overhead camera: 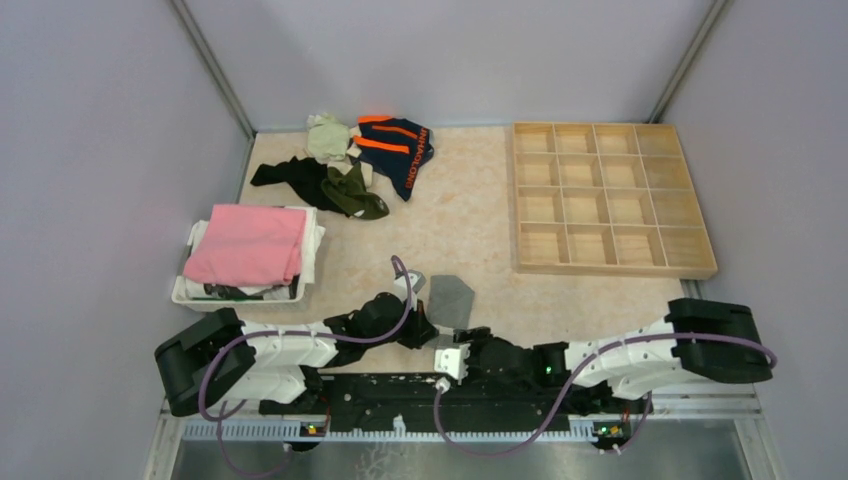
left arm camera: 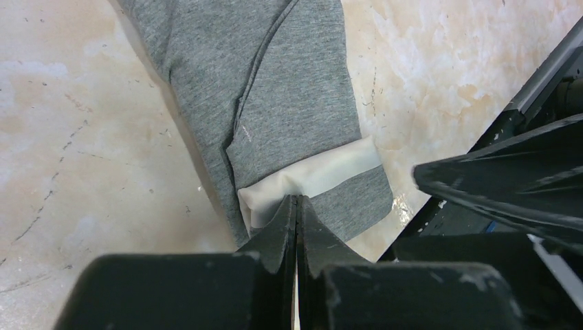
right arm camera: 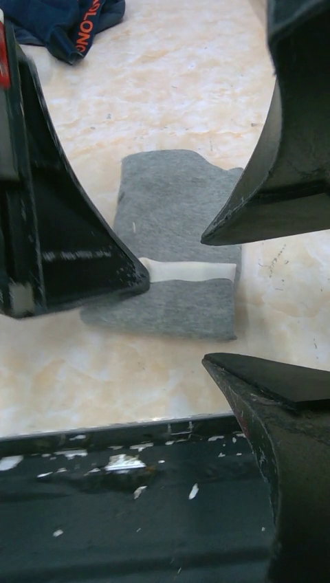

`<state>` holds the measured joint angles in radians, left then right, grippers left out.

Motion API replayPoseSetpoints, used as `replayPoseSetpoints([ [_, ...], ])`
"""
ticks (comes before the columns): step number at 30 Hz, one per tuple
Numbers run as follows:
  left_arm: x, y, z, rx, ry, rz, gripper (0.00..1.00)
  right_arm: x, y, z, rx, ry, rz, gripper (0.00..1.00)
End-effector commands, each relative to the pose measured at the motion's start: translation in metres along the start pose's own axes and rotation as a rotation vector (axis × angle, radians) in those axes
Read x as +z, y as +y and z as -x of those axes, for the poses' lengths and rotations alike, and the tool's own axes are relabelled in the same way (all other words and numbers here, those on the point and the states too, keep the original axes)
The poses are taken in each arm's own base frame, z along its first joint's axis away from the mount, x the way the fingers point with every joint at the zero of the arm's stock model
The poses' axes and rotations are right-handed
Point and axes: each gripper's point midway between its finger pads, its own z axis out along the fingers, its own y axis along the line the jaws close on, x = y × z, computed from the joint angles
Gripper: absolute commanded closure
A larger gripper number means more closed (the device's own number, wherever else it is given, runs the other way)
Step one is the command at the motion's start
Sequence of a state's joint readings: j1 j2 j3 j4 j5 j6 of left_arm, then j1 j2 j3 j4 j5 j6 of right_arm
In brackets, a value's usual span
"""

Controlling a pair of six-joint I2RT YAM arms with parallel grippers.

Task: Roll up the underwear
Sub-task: Roll the underwear to the center of the board.

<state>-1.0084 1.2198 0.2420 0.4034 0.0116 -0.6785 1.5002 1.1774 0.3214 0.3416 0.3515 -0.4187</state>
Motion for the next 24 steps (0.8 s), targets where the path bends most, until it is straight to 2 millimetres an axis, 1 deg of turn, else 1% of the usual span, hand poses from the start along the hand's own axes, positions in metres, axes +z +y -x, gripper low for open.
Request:
replayPoseSetpoints([
  [1, -0.009, 0.044, -0.037, 0.028, 0.129, 0.159, 1.0, 0.012, -0.01, 0.008, -0.115, 0.025, -0.106, 0.42],
  [5, -0.009, 0.045, -0.038, 0.03, 0.134, 0.161, 1.0, 0.02, 0.0, 0.002, -0.161, 0.059, -0.099, 0.42],
  [9, -0.008, 0.047, -0.039, 0.029, 0.146, 0.171, 1.0, 0.025, 0.002, -0.006, -0.211, 0.1, -0.124, 0.42],
  [13, -0.006, 0.049, -0.041, 0.021, 0.162, 0.179, 1.0, 0.027, 0.003, -0.021, -0.285, 0.162, -0.132, 0.45],
  [16, -0.005, 0.049, -0.042, 0.02, 0.169, 0.181, 1.0, 0.027, 0.005, -0.035, -0.331, 0.215, -0.12, 0.49],
  [18, -0.005, 0.05, -0.041, 0.02, 0.166, 0.18, 1.0, 0.026, 0.007, -0.04, -0.345, 0.231, -0.109, 0.55],
  [19, -0.004, 0.05, -0.041, 0.02, 0.166, 0.182, 1.0, 0.025, 0.008, -0.043, -0.349, 0.236, -0.105, 0.6],
  [21, -0.004, 0.051, -0.039, 0.021, 0.163, 0.184, 1.0, 0.025, 0.008, -0.044, -0.355, 0.237, -0.101, 0.72],
  [22, -0.004, 0.051, -0.039, 0.021, 0.163, 0.185, 1.0, 0.025, 0.008, -0.044, -0.359, 0.239, -0.101, 0.8],
  [24, -0.004, 0.047, -0.04, 0.017, 0.173, 0.16, 1.0, 0.024, 0.008, -0.044, -0.359, 0.239, -0.101, 0.91],
])
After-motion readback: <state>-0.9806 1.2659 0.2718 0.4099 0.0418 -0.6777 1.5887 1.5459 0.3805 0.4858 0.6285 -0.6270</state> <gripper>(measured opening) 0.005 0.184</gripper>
